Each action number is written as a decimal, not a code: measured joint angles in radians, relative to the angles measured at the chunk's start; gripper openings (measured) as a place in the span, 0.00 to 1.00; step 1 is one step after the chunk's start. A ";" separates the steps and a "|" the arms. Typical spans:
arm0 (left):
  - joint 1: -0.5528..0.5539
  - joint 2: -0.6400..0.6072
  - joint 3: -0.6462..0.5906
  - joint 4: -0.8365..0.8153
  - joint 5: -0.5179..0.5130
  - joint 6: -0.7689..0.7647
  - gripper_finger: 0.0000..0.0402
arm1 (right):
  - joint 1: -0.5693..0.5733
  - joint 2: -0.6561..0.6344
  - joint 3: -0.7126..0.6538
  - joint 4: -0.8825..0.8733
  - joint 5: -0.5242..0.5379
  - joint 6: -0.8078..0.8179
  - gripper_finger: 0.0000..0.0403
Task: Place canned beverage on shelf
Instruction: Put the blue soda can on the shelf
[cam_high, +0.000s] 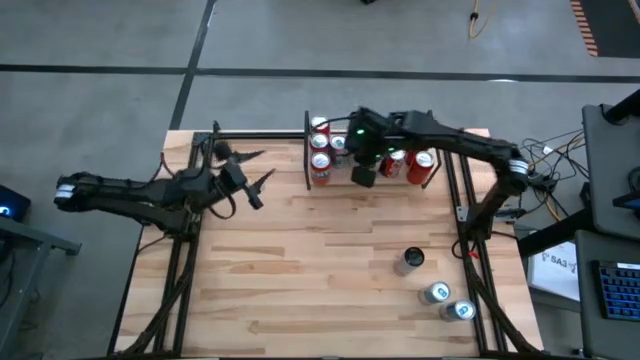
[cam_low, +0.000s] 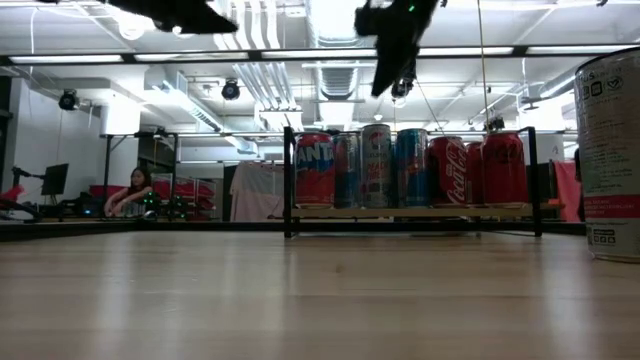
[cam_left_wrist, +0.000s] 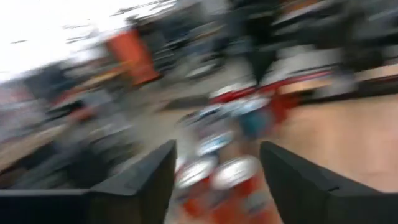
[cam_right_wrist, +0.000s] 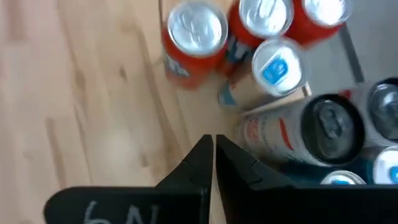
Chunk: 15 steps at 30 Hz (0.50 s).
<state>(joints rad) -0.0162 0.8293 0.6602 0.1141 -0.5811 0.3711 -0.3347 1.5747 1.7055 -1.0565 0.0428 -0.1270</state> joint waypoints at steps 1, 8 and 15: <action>0.040 0.013 0.022 -0.016 0.141 -0.009 0.51 | 0.002 -0.040 -0.035 0.041 -0.012 -0.001 0.02; 0.284 0.200 0.148 0.006 0.644 -0.048 0.12 | 0.020 -0.308 -0.404 0.459 -0.017 -0.015 0.02; 0.314 0.516 0.342 -0.012 0.612 -0.129 0.02 | 0.021 -0.455 -0.633 0.685 0.009 -0.022 0.02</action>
<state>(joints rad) 0.2982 1.3449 1.0022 0.1023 0.0309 0.2421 -0.3141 1.1197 1.0728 -0.3715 0.0519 -0.1493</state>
